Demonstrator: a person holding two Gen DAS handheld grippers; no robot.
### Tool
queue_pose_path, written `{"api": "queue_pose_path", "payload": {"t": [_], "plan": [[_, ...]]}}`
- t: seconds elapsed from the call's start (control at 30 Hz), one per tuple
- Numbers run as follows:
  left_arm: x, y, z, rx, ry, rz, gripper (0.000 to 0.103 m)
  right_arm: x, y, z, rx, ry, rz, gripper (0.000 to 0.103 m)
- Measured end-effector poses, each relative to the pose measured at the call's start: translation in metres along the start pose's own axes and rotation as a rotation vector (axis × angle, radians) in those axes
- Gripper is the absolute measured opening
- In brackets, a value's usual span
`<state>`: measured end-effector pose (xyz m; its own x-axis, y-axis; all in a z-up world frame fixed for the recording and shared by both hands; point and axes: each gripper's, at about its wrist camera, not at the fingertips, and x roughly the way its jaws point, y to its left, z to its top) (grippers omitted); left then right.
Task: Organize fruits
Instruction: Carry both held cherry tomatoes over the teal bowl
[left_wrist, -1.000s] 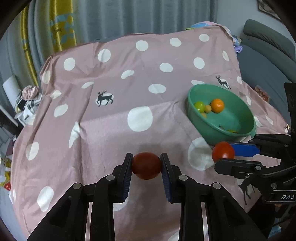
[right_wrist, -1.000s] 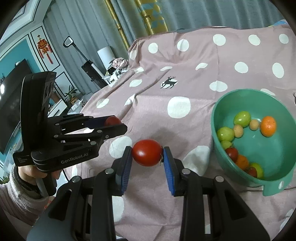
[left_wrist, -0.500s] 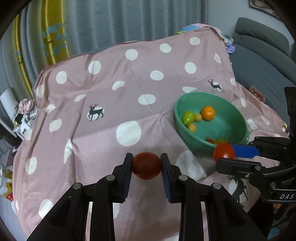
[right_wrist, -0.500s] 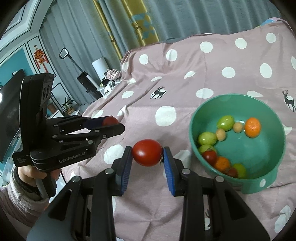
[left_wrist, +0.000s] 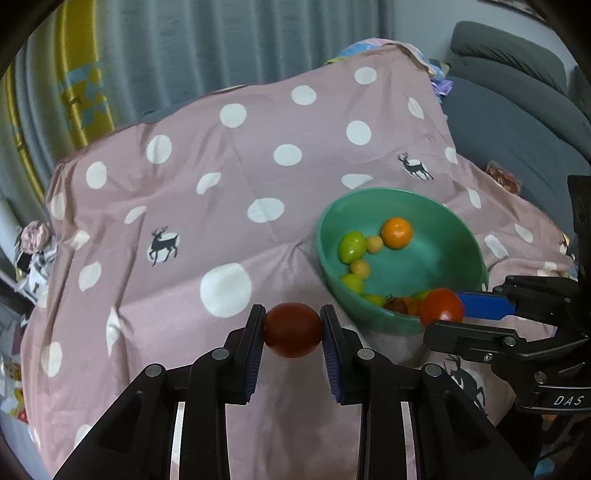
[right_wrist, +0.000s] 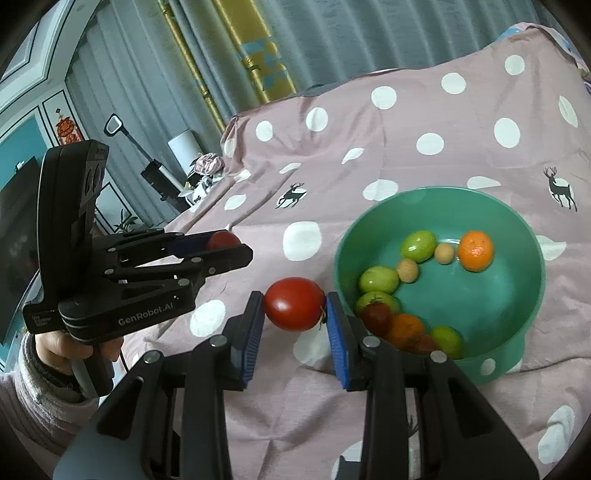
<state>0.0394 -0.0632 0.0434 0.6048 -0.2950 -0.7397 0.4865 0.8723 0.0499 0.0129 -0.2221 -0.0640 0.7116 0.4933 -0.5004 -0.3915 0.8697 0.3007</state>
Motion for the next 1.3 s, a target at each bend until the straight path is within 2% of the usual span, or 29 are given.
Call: {"api": "queue_pose_path", "payload": {"t": [0.73, 1.3], "plan": [[0.047, -0.045, 0.037, 0.101, 0.023, -0.052, 0.03, -0.003, -0.053, 0.006, 0.084, -0.034, -0.072, 0.035], [0.082, -0.054, 0.044, 0.13, 0.081, -0.048, 0.03, 0.004, -0.081, 0.011, 0.111, -0.009, -0.107, 0.035]]}}
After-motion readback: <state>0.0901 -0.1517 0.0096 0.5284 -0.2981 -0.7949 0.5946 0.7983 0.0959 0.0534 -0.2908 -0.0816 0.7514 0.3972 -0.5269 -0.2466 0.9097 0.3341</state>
